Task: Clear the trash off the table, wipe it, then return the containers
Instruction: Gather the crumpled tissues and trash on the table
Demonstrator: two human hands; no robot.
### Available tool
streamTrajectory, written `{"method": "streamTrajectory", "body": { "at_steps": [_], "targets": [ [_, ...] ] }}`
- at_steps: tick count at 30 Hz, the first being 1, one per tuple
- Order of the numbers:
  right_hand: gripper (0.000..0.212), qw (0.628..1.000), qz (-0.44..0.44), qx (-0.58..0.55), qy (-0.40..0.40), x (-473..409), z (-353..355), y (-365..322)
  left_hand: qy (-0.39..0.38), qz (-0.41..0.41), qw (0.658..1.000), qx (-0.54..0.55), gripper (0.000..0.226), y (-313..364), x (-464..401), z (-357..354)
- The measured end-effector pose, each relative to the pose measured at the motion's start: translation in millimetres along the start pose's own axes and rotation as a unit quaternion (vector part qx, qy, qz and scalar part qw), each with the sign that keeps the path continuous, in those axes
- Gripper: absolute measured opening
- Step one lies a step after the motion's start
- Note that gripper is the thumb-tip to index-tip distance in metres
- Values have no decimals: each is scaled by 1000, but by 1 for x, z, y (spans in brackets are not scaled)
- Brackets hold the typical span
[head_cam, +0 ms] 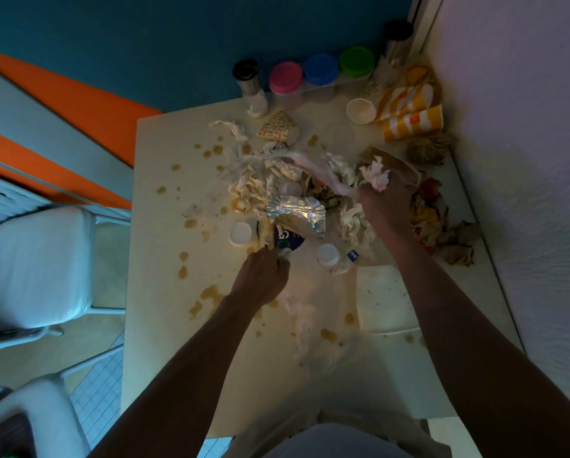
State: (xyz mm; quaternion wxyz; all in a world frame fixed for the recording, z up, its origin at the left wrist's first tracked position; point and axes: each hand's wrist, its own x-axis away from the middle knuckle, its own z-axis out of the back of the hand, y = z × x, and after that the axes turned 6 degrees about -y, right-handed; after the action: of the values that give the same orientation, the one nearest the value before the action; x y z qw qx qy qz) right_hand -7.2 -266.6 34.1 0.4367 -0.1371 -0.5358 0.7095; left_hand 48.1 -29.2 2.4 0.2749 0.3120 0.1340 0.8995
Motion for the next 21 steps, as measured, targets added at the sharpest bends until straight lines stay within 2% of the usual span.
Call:
{"method": "streamTrajectory", "body": {
  "at_steps": [3, 4, 6, 7, 12, 15, 18, 21],
  "targets": [
    [33, 999, -9, -34, -21, 3, 1, -9, -44, -5, 999, 2, 51, 0, -4, 3],
    [41, 999, -8, -33, -29, 1, 0, -8, -48, -15, 999, -2, 49, 1, -6, 5],
    [53, 999, -14, 7, -36, -3, 0, -2, -26, -29, 999, -1, 30, 1, -11, 5],
    [54, 999, -15, 32, -32, -3, -1, 1, -8, -30, 999, 7, 27, 2, -14, 6],
    [22, 998, 17, 65, -17, -6, -2, 9, 61, -27, 989, 134, 40, 5, -15, 13],
    [22, 998, 25, 47, 16, -5, -1, 6, 40, -4, 987, 156, 42, 14, -12, 19],
    [33, 1000, 18, 16, 3, 2, 0, -3, 66, -51, 990, 110, 20, 19, -10, 17],
    [51, 998, 23, 0, -54, 5, 1, -3, 1, -86, 995, 49, 44, 18, -7, 9]
  ]
}}
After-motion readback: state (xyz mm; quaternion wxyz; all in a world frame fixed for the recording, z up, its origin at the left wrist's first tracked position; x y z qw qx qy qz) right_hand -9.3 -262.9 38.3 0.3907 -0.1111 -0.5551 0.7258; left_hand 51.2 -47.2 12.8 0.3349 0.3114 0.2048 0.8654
